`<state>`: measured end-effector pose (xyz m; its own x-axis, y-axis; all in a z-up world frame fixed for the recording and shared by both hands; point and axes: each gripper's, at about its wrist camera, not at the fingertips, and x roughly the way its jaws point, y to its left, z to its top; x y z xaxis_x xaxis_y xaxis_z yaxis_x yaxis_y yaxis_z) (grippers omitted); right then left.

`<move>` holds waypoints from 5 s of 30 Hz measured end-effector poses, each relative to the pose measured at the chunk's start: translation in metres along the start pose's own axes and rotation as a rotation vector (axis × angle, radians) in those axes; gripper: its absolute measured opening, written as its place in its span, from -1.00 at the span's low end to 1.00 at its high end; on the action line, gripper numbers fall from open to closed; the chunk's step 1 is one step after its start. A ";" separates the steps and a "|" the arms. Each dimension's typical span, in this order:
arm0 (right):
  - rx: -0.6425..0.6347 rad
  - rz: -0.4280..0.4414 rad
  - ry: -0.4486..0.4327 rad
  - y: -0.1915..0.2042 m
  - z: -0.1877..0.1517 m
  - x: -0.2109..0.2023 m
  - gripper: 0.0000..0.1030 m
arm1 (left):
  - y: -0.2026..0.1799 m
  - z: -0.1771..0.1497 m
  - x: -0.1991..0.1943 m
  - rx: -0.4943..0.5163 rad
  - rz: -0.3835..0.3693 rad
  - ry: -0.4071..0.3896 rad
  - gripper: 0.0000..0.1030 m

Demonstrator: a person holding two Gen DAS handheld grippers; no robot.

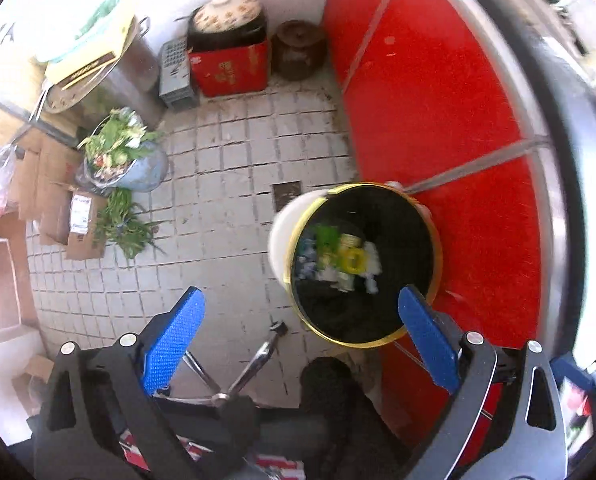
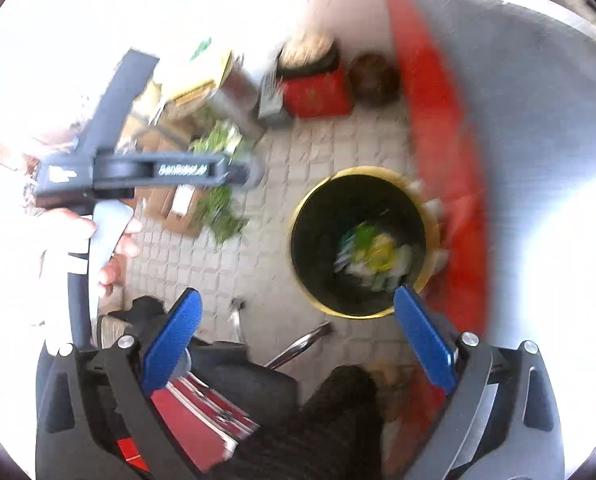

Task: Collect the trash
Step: 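Open both tools to drop the juice carton and tape roll into the bin, then move the left tool to the crumpled foil while the right tool approaches the green toy car, then grasp the crumpled foil with the left tool while the right tool grasps the green toy car, then carry the foil and green toy car over the bin with both tools, then open both tools to drop the foil and toy car into the bin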

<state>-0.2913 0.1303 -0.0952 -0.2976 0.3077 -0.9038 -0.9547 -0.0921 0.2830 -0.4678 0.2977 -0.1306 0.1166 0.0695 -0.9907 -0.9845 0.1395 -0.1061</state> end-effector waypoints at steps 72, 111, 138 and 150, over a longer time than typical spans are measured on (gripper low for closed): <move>0.932 -0.581 -0.185 -0.368 -0.559 -0.302 -0.54 | -0.656 -0.119 0.006 1.066 -0.172 -0.056 -0.59; -0.063 -0.024 -0.220 -0.043 0.030 -0.151 -0.54 | -0.089 -0.066 -0.159 0.244 -0.093 -0.250 -0.59; -0.074 -0.164 0.173 0.012 0.066 0.124 -0.54 | -0.008 -0.056 0.069 -0.039 -0.149 0.110 -0.59; -0.052 -0.195 0.179 0.001 0.071 0.129 -0.54 | -0.022 -0.043 0.082 -0.001 -0.156 0.132 -0.59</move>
<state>-0.3305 0.2371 -0.1885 -0.0996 0.1521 -0.9833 -0.9915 -0.0980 0.0853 -0.4418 0.2581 -0.2127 0.2495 -0.0828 -0.9648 -0.9561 0.1370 -0.2590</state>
